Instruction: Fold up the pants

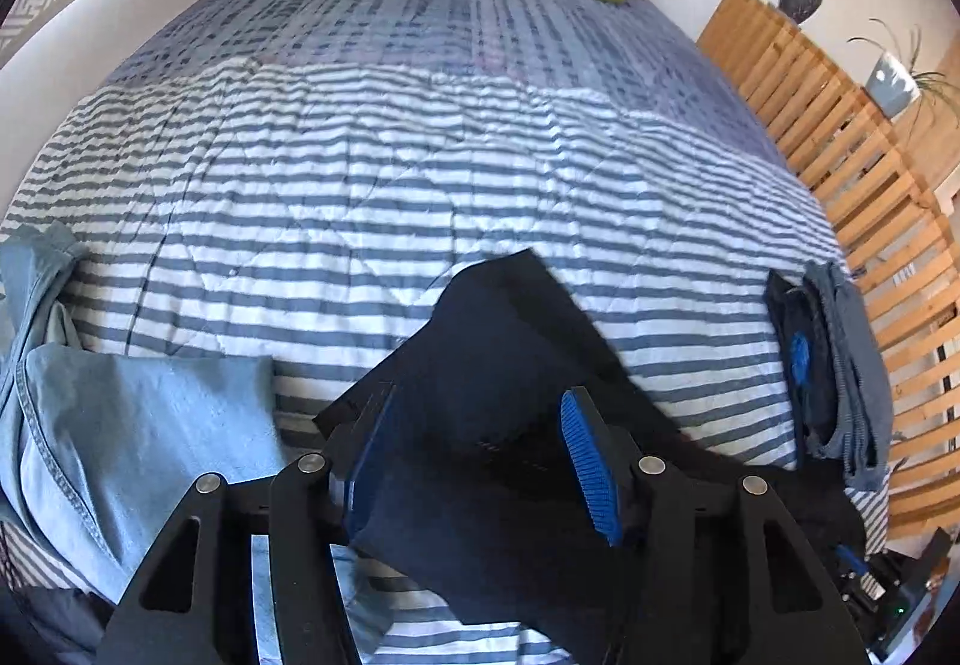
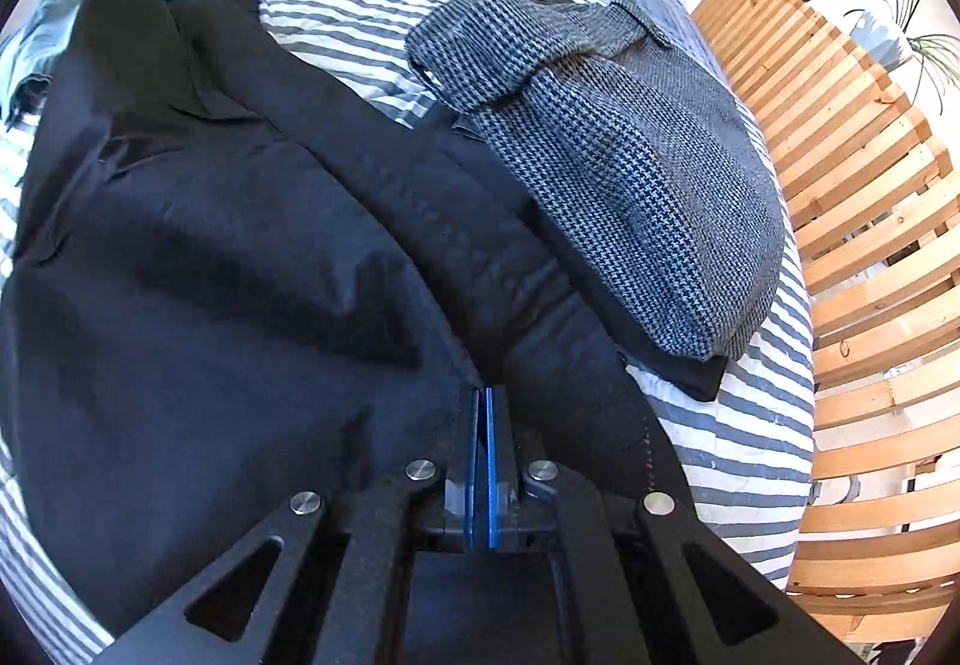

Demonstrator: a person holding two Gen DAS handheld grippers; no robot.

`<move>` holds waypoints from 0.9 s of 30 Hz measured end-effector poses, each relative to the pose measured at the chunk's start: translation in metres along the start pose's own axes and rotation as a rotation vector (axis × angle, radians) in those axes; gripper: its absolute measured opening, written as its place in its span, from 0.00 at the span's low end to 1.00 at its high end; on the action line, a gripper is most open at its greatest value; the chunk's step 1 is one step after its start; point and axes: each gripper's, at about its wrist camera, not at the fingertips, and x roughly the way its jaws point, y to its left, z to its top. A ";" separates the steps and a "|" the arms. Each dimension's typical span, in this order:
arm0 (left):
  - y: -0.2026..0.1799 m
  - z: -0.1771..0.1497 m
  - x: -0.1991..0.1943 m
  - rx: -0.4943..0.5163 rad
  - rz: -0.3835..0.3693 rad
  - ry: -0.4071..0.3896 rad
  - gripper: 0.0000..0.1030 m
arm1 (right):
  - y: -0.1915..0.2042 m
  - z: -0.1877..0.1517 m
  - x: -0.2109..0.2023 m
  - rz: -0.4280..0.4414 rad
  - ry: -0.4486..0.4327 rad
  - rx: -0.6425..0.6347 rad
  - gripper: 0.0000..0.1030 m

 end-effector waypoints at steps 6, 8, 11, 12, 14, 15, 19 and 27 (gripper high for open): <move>0.016 -0.038 0.048 0.021 -0.064 0.156 0.67 | 0.010 -0.009 -0.022 0.035 -0.026 -0.001 0.02; 0.010 -0.060 0.051 0.103 -0.016 0.155 0.13 | 0.017 -0.014 -0.026 0.023 -0.035 -0.032 0.02; 0.012 -0.078 0.043 0.115 -0.027 0.127 0.04 | 0.020 -0.015 -0.032 0.030 -0.042 -0.037 0.02; 0.011 -0.081 0.035 0.133 -0.013 0.091 0.04 | 0.019 -0.016 -0.035 0.033 -0.048 -0.030 0.02; 0.009 -0.083 0.015 0.152 0.004 0.026 0.03 | 0.014 -0.015 -0.037 0.043 -0.059 -0.009 0.02; 0.008 -0.079 0.003 0.164 0.009 -0.005 0.03 | 0.012 -0.016 -0.041 0.048 -0.069 0.003 0.02; -0.006 -0.060 -0.041 0.220 0.040 -0.141 0.03 | 0.005 -0.019 -0.055 0.042 -0.114 0.028 0.02; -0.035 0.014 -0.029 0.228 0.127 -0.357 0.24 | -0.010 -0.009 -0.055 0.019 -0.150 0.103 0.02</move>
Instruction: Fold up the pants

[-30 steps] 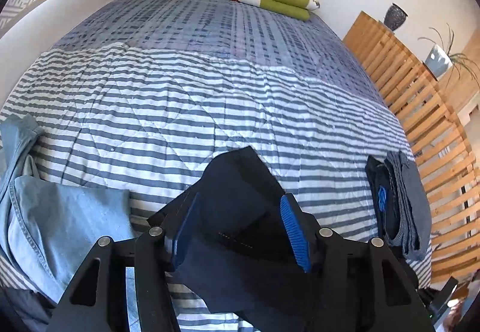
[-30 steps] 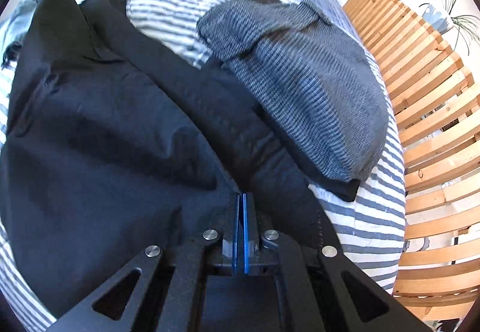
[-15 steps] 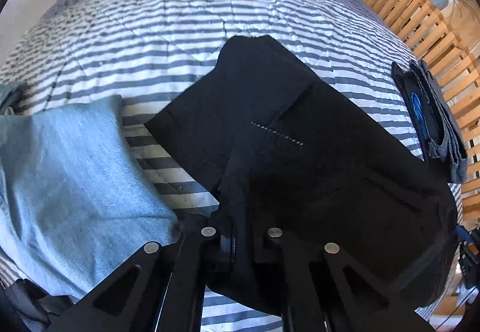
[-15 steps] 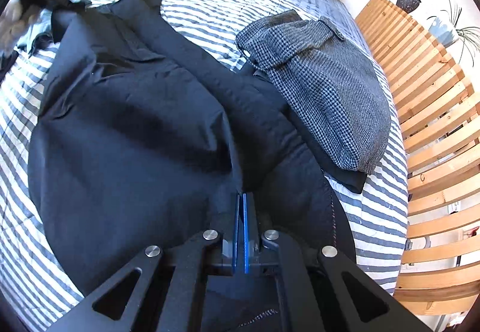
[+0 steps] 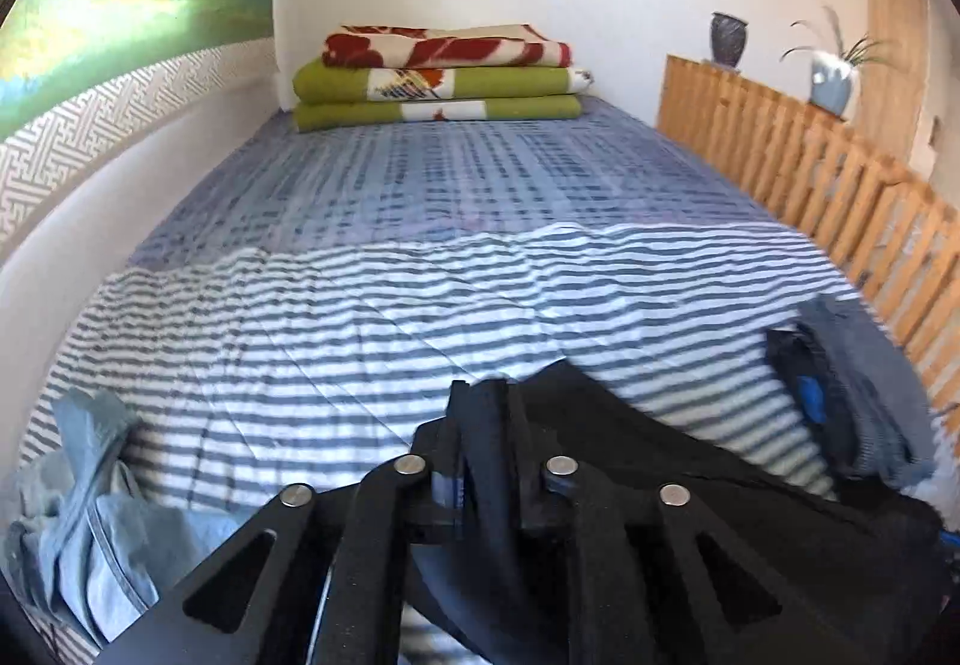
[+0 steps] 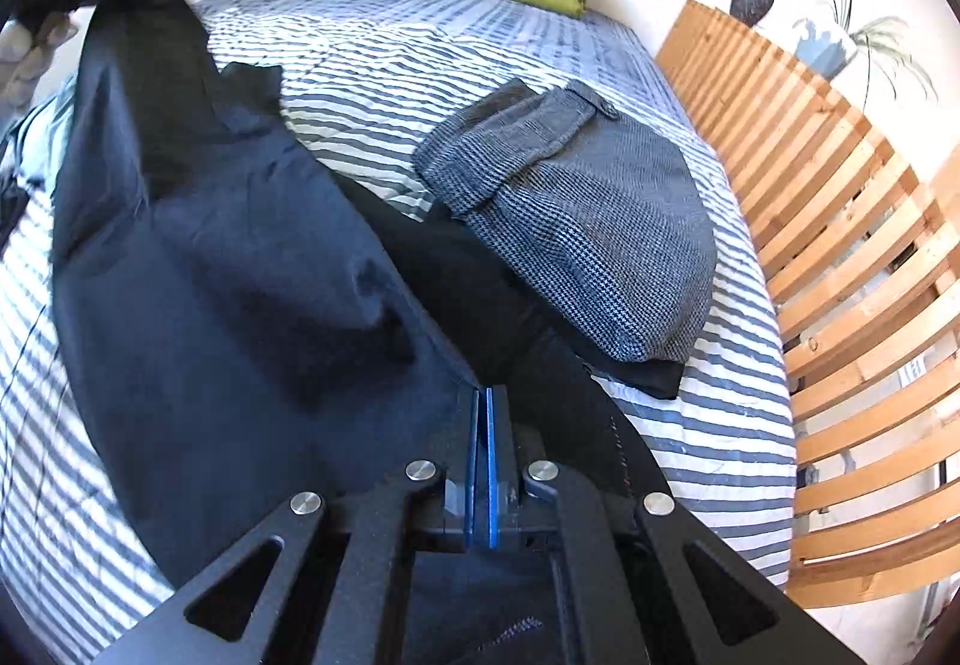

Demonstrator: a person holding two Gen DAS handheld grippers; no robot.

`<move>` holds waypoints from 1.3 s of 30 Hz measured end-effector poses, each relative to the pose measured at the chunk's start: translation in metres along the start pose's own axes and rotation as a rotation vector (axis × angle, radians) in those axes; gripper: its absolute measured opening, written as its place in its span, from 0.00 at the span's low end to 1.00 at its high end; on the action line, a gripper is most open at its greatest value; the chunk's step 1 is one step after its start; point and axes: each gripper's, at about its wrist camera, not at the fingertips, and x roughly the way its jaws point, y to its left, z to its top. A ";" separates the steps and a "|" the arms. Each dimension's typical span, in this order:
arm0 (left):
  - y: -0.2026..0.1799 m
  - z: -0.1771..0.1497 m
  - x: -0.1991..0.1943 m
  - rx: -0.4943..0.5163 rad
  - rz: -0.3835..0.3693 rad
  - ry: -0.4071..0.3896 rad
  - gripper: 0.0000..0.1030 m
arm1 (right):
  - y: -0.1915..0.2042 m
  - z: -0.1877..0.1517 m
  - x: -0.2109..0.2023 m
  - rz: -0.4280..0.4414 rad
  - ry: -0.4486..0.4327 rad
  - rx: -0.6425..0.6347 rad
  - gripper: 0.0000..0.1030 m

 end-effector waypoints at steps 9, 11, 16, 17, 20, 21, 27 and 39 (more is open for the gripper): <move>0.035 -0.023 0.013 -0.172 -0.067 0.165 0.48 | -0.002 0.012 0.057 -0.012 0.120 -0.001 0.06; 0.037 -0.051 -0.009 -0.184 -0.141 0.201 0.48 | -0.004 0.012 0.051 -0.006 0.114 0.006 0.09; 0.008 -0.126 -0.012 -0.150 -0.211 0.335 0.49 | -0.017 0.007 0.008 0.019 0.045 0.076 0.36; 0.010 -0.137 -0.008 -0.200 -0.234 0.361 0.49 | -0.020 0.004 -0.004 0.032 0.029 0.091 0.36; 0.013 -0.167 0.002 -0.331 -0.320 0.410 0.51 | -0.029 -0.022 -0.048 0.054 0.008 0.165 0.40; 0.010 -0.172 0.005 -0.347 -0.336 0.420 0.51 | -0.032 -0.035 -0.062 0.079 0.010 0.204 0.44; -0.018 -0.191 -0.004 -0.344 -0.385 0.405 0.52 | -0.005 -0.109 -0.097 0.103 0.120 0.165 0.48; -0.096 -0.268 -0.103 -0.102 -0.509 0.432 0.52 | -0.033 -0.214 -0.070 0.116 0.286 0.388 0.50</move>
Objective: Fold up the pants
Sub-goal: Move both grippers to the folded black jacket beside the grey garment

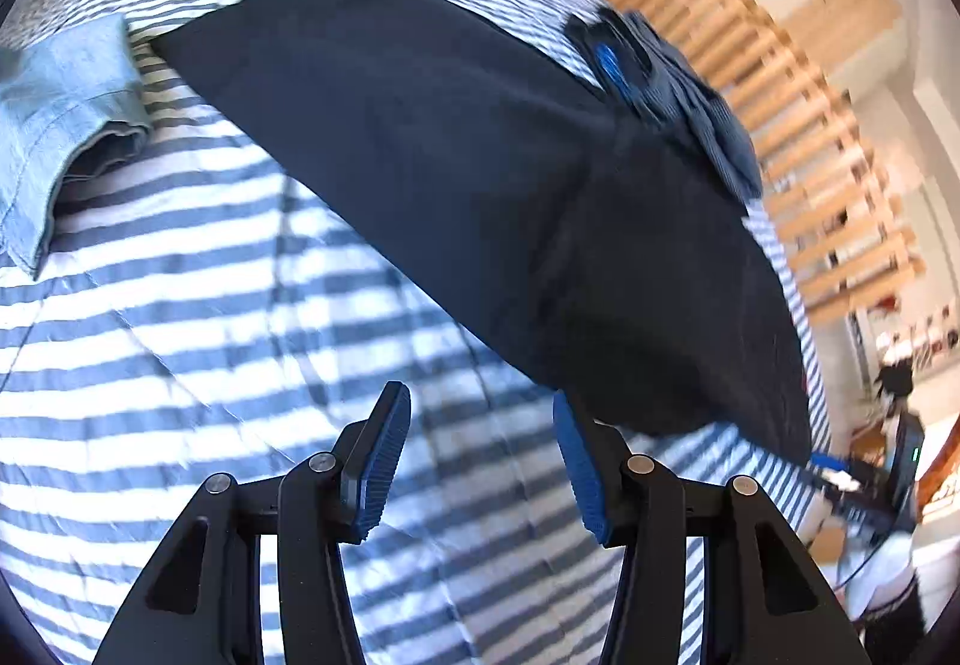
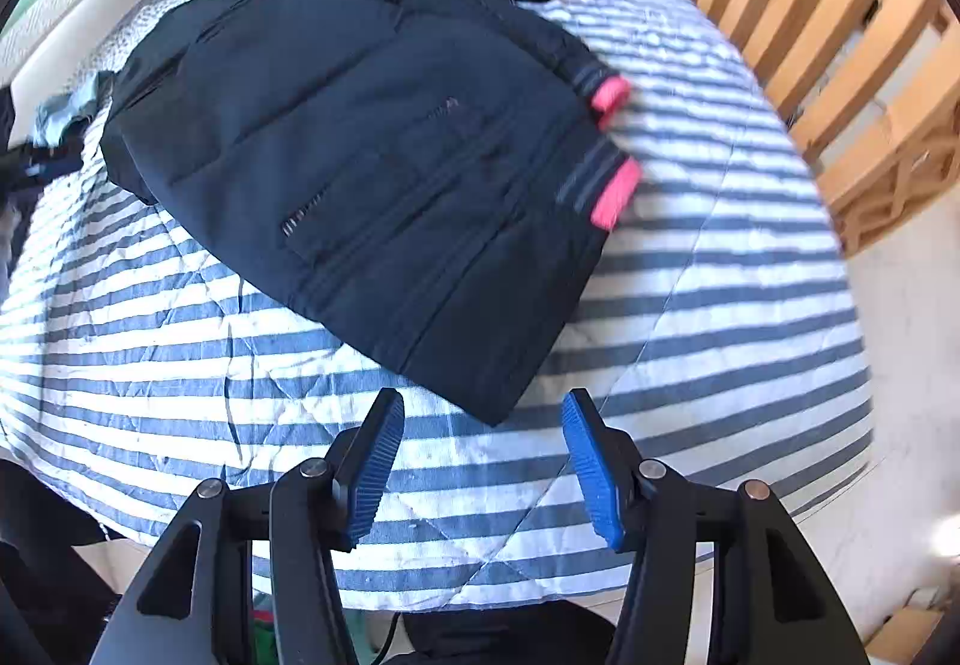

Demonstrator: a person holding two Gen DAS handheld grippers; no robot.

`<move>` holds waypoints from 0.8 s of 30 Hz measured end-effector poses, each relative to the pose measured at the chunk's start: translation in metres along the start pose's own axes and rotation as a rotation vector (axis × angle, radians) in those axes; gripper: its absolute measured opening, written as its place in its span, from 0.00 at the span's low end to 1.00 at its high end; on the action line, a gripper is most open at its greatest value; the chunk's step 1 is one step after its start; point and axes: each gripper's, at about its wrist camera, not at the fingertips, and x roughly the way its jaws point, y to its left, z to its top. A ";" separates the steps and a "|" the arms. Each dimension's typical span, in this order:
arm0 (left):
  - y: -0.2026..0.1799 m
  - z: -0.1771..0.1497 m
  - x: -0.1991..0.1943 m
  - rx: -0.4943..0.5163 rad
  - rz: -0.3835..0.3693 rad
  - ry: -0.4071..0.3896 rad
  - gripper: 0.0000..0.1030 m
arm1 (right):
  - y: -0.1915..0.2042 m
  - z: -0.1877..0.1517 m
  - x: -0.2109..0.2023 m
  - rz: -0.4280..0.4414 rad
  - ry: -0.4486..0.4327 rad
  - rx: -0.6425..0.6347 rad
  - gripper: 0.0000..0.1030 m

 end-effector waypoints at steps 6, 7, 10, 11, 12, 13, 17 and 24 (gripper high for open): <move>-0.039 0.017 -0.004 0.044 0.017 -0.034 0.52 | -0.042 0.016 0.009 0.120 -0.035 0.179 0.50; -0.044 0.026 -0.006 0.052 0.021 -0.045 0.52 | -0.050 0.020 0.011 0.130 -0.036 0.201 0.50; -0.075 0.065 0.000 0.147 0.028 -0.033 0.54 | -0.059 0.033 0.018 0.166 -0.041 0.227 0.50; -0.087 0.077 0.006 0.180 0.034 -0.024 0.57 | -0.062 0.037 0.020 0.179 -0.039 0.230 0.50; -0.103 0.091 0.015 0.230 0.058 -0.025 0.58 | -0.063 0.039 0.022 0.187 -0.041 0.236 0.50; -0.120 0.104 0.024 0.290 0.096 -0.036 0.58 | -0.067 0.044 0.026 0.192 -0.046 0.240 0.50; -0.183 0.136 0.070 0.538 0.149 0.004 0.65 | -0.068 0.057 0.031 0.178 -0.059 0.209 0.50; -0.240 0.139 0.148 0.791 0.225 0.051 0.65 | -0.072 0.076 0.042 0.219 -0.054 0.201 0.49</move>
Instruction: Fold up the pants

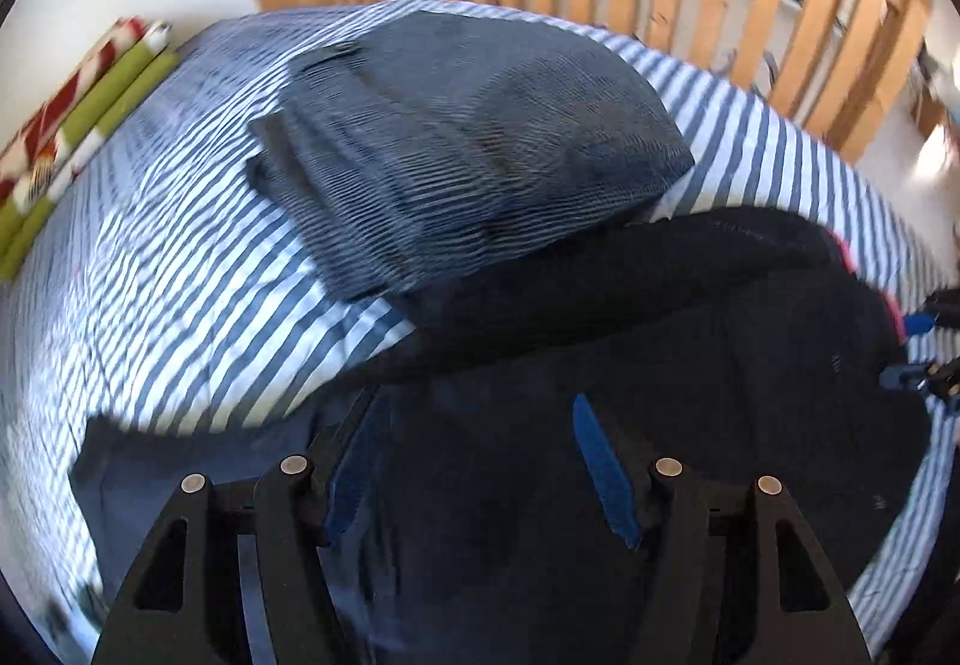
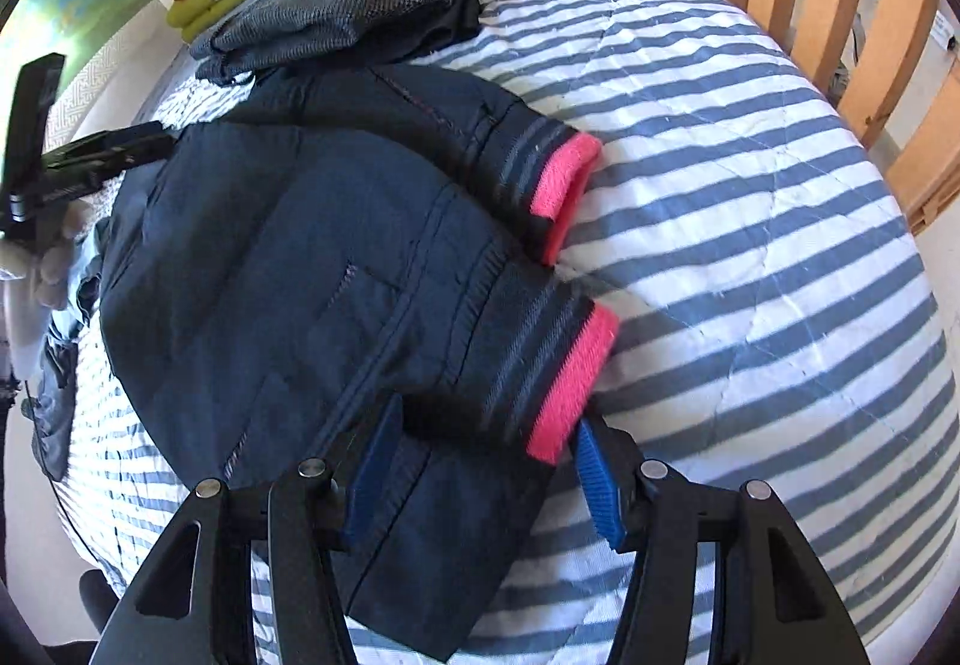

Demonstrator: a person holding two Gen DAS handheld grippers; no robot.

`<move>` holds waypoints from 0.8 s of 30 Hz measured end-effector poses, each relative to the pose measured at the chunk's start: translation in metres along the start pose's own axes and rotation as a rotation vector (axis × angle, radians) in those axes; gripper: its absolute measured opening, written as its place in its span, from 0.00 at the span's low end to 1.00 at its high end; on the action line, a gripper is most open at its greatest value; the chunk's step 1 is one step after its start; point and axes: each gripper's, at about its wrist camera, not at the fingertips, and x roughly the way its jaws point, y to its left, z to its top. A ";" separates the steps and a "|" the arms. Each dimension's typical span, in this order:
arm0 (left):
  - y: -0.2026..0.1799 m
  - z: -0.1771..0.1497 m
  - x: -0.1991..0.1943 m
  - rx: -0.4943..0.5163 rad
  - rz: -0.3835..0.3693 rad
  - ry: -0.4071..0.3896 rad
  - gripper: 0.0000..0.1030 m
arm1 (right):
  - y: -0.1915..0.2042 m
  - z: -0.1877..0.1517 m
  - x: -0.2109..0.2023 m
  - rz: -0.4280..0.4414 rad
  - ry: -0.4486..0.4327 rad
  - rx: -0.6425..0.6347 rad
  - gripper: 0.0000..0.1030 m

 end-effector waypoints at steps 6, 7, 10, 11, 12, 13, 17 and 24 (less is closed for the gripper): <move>-0.014 0.021 0.039 0.061 -0.004 0.029 0.56 | -0.006 0.004 -0.002 0.014 -0.016 0.029 0.35; -0.015 0.022 0.045 0.061 -0.014 0.051 0.41 | -0.007 0.004 -0.003 0.004 -0.024 0.034 0.30; -0.020 0.022 0.057 0.089 0.026 0.091 0.13 | -0.012 0.006 -0.011 0.007 -0.040 0.045 0.19; -0.021 0.022 0.056 0.092 0.021 0.084 0.04 | -0.014 0.007 -0.013 0.009 -0.044 0.045 0.17; -0.020 0.022 0.054 0.086 0.010 0.081 0.04 | -0.014 0.008 -0.015 0.007 -0.049 0.042 0.16; -0.018 0.022 0.050 0.077 0.005 0.073 0.03 | -0.013 0.009 -0.016 0.003 -0.051 0.035 0.15; -0.013 0.021 0.034 0.068 -0.008 0.034 0.03 | -0.002 0.012 -0.024 -0.035 -0.081 -0.009 0.10; -0.016 0.016 0.033 0.138 0.058 0.032 0.15 | 0.012 0.017 -0.045 -0.069 -0.147 -0.074 0.08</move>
